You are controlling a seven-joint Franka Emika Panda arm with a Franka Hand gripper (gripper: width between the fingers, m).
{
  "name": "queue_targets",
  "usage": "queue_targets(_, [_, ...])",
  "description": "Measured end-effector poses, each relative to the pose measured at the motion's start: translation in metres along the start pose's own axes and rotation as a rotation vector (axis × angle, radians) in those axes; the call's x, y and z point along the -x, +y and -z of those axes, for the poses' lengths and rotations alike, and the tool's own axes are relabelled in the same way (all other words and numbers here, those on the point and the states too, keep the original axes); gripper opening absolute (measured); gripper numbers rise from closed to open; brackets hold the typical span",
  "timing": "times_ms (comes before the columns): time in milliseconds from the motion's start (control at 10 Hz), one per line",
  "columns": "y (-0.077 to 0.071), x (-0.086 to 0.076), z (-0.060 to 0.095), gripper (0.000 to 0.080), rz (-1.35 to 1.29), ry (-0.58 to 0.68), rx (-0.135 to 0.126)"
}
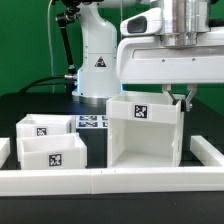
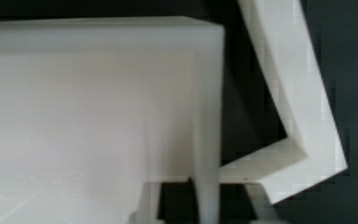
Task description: Assemble drawer
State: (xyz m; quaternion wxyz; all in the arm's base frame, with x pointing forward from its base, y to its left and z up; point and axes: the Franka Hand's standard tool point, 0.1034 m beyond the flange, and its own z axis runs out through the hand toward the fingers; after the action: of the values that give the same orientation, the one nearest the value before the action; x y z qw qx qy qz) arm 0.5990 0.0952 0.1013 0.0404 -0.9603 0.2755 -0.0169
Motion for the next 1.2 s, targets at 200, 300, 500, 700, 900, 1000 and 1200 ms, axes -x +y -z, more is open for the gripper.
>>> queue_targets(200, [0.000, -0.006, 0.000, 0.0038, -0.184, -0.005, -0.009])
queue_targets(300, [0.004, -0.009, 0.000, 0.0038, -0.268, -0.006, -0.007])
queue_targets(500, [0.001, -0.008, 0.001, 0.0038, -0.382, -0.011, -0.018])
queue_targets(700, [-0.002, -0.006, 0.001, 0.0038, -0.451, -0.020, -0.025])
queue_targets(900, [-0.005, -0.004, 0.000, 0.0038, -0.541, -0.032, -0.033])
queue_targets(1000, [-0.005, -0.004, 0.000, 0.0038, -0.632, -0.049, -0.044])
queue_targets(1200, [-0.006, -0.010, -0.001, 0.0038, -0.827, -0.074, -0.064])
